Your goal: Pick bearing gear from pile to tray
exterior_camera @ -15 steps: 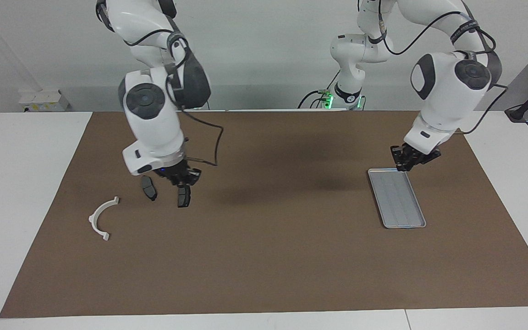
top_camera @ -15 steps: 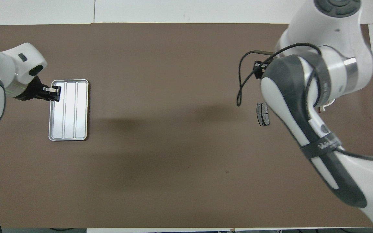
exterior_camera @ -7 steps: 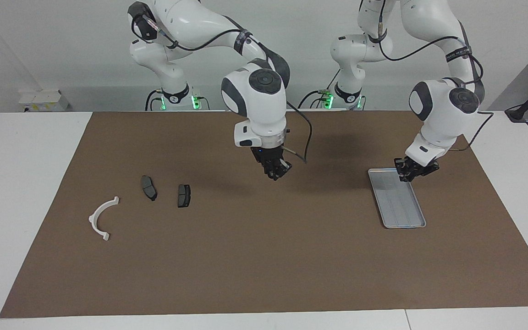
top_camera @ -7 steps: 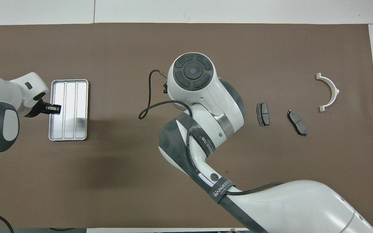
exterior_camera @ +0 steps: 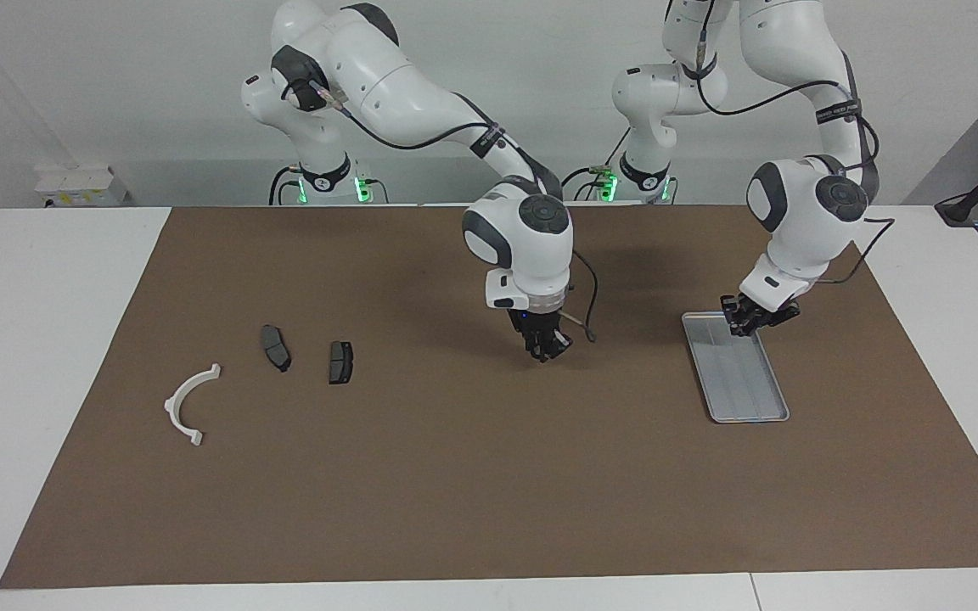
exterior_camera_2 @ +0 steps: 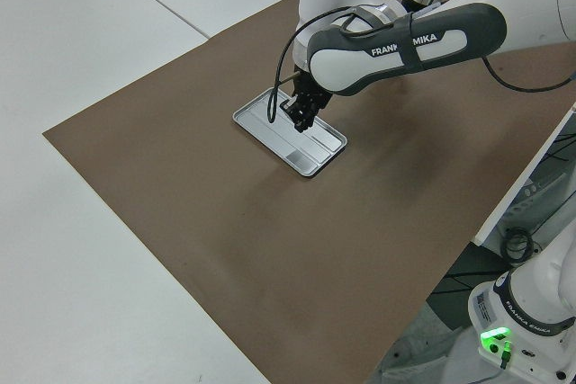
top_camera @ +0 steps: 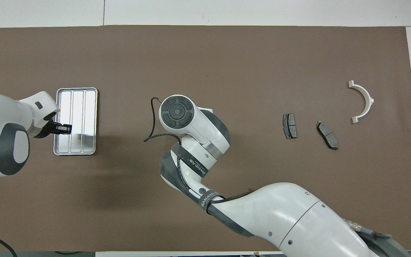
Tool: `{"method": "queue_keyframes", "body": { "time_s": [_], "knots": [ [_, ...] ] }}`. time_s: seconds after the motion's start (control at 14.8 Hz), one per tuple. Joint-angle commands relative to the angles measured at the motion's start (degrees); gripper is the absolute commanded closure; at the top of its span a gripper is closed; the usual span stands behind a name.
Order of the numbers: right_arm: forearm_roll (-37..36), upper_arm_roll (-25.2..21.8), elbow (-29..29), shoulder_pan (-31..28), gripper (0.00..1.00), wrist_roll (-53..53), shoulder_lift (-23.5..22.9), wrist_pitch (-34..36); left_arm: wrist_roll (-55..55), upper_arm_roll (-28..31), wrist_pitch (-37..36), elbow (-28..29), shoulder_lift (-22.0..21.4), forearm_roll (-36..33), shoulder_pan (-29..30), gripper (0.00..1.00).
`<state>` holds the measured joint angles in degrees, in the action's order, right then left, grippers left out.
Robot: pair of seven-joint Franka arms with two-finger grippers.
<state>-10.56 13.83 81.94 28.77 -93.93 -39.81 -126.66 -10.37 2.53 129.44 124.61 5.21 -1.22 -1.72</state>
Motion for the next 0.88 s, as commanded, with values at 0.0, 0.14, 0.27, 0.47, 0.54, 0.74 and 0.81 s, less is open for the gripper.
{"method": "queue_keyframes", "body": {
  "time_s": [0.0, 0.14, 0.27, 0.47, 0.54, 0.74, 0.81],
  "knots": [
    [-1.4, 0.0, -0.3, -0.4, 1.00, -1.0, -0.9, -2.5, -0.4, -0.4, 3.9, 2.8, 0.1, 0.4, 0.9, 1.00],
    [-2.8, 0.0, 0.3, -0.5, 1.00, -1.0, -1.0, -3.3, -0.1, -0.4, 6.6, 4.2, 0.8, 0.4, 0.9, 1.00],
    [-3.0, 0.0, 0.3, -0.5, 1.00, -1.0, -0.9, -3.2, 0.1, -0.4, 7.0, 4.4, 1.6, 0.4, 0.8, 1.00],
    [-3.0, 0.0, 0.2, -1.0, 0.84, -1.1, -0.9, -2.4, 0.1, -0.4, 9.7, 6.1, 2.1, 0.4, 0.8, 1.00],
    [-3.0, -0.2, 0.2, -1.2, 0.40, -1.1, -0.9, -2.1, 0.1, -0.4, 10.3, 6.2, 2.6, 0.5, 0.8, 1.00],
    [-3.0, -0.4, -0.6, -3.3, 0.00, -0.5, 0.8, 0.9, 0.1, -0.4, 10.3, 6.2, 2.8, 0.5, 0.6, 0.69],
    [-2.7, -0.2, -0.7, -4.3, 0.00, -0.2, 1.8, 1.5, 0.1, -0.3, 10.2, 6.1, 2.9, 0.4, 0.3, 0.41]
  ]
}}
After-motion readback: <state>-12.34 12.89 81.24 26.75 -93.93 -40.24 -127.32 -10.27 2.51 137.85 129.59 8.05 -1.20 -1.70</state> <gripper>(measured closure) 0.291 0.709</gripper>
